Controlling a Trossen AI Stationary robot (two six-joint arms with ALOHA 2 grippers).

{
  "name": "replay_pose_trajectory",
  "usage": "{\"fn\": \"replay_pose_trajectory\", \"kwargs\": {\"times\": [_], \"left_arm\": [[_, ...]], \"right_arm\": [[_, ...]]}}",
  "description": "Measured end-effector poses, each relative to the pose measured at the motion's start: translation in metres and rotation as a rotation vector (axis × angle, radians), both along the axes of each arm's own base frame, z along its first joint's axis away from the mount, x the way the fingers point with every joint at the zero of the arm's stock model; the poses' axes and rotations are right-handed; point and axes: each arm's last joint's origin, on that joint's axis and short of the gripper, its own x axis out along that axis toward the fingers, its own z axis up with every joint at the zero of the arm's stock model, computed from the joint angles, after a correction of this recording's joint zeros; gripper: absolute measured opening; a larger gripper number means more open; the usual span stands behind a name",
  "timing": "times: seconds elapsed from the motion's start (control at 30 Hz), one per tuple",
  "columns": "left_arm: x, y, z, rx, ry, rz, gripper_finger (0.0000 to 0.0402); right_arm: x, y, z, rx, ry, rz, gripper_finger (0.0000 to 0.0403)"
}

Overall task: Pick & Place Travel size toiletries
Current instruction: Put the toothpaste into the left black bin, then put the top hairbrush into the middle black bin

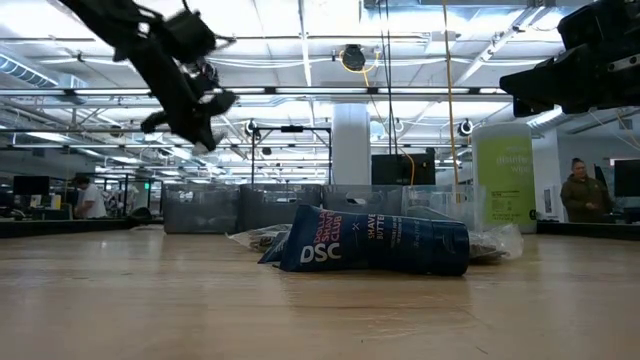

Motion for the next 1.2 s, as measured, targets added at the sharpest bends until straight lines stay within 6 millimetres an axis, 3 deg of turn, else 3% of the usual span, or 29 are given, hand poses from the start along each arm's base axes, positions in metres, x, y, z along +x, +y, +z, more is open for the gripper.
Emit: {"fn": "replay_pose_trajectory", "kwargs": {"times": [0.2, 0.37, 0.83, 0.97, 1.2], "left_arm": [[0.008, 0.023, -0.034, -0.092, 0.065, 0.06, 0.0031], [0.014, 0.029, -0.056, -0.16, 0.113, 0.046, 0.004], [0.019, 0.03, -0.063, -0.216, 0.08, -0.022, 0.0046], [0.02, 0.03, -0.063, -0.225, 0.074, -0.031, 0.0083], [0.019, 0.029, -0.06, -0.206, 0.094, -0.079, 0.0185]], "right_arm": [[0.0, 0.0, 0.0, 0.017, 0.002, 0.001, 0.0004], [0.0, 0.0, 0.0, 0.017, 0.002, 0.003, 0.0004], [0.0, 0.0, 0.0, 0.018, 0.002, 0.004, 0.0004], [0.0, 0.0, 0.0, 0.018, 0.002, 0.004, 0.0004], [0.0, 0.0, 0.0, 0.018, 0.002, 0.004, 0.0004]]}}
